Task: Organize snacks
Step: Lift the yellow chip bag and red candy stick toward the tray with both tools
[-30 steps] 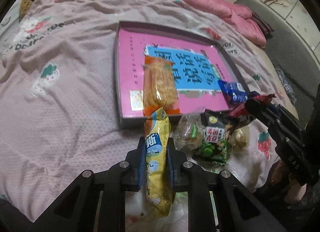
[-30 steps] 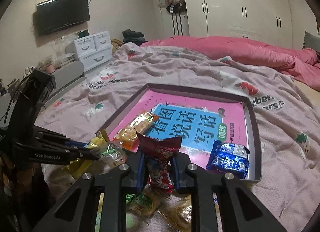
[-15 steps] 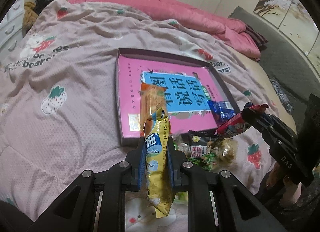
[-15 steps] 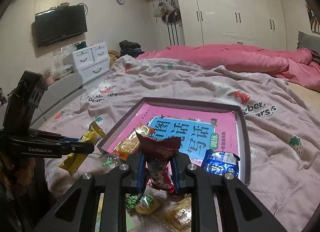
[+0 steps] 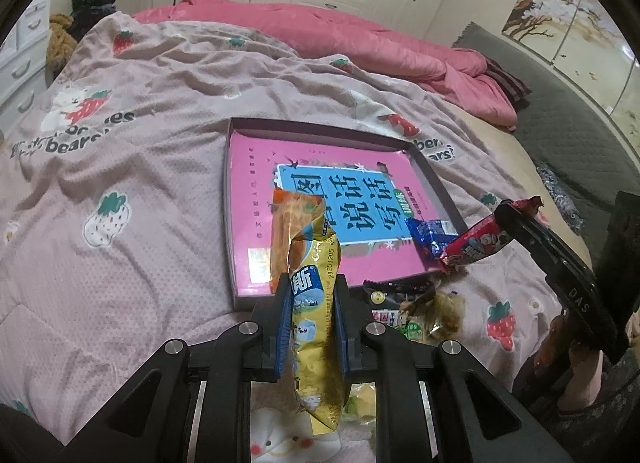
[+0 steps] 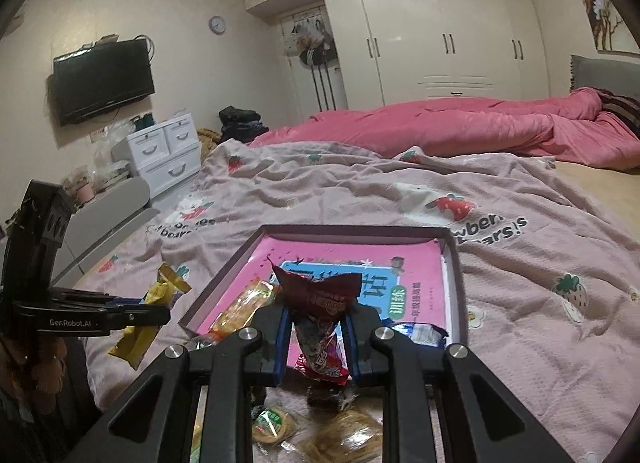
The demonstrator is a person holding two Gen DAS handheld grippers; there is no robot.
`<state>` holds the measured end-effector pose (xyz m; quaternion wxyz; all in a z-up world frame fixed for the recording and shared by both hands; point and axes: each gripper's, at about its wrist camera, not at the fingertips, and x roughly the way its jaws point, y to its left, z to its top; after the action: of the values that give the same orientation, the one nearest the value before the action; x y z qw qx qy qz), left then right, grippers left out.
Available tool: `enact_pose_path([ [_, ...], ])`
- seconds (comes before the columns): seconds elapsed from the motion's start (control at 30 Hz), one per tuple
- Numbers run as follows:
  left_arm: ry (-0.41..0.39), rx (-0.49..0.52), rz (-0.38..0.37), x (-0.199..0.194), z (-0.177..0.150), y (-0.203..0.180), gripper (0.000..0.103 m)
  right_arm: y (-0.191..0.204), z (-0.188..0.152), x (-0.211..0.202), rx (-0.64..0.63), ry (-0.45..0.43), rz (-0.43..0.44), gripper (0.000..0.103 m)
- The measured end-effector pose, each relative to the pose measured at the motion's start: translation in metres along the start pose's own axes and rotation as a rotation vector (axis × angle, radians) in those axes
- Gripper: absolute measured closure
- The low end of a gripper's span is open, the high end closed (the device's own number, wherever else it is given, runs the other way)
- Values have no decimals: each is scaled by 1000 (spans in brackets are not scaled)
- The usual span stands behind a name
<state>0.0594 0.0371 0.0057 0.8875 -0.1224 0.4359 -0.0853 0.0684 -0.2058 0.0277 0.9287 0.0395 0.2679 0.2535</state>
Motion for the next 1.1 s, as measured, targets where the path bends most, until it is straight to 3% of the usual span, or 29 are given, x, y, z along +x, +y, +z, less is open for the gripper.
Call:
enact_pose_path([
  [0.8, -58, 53, -9, 24, 27, -31, 84, -22, 6, 5, 100, -38, -8, 80],
  [1.1, -46, 74, -20, 44, 34, -44, 84, -35, 4, 10, 166, -35, 6, 80],
])
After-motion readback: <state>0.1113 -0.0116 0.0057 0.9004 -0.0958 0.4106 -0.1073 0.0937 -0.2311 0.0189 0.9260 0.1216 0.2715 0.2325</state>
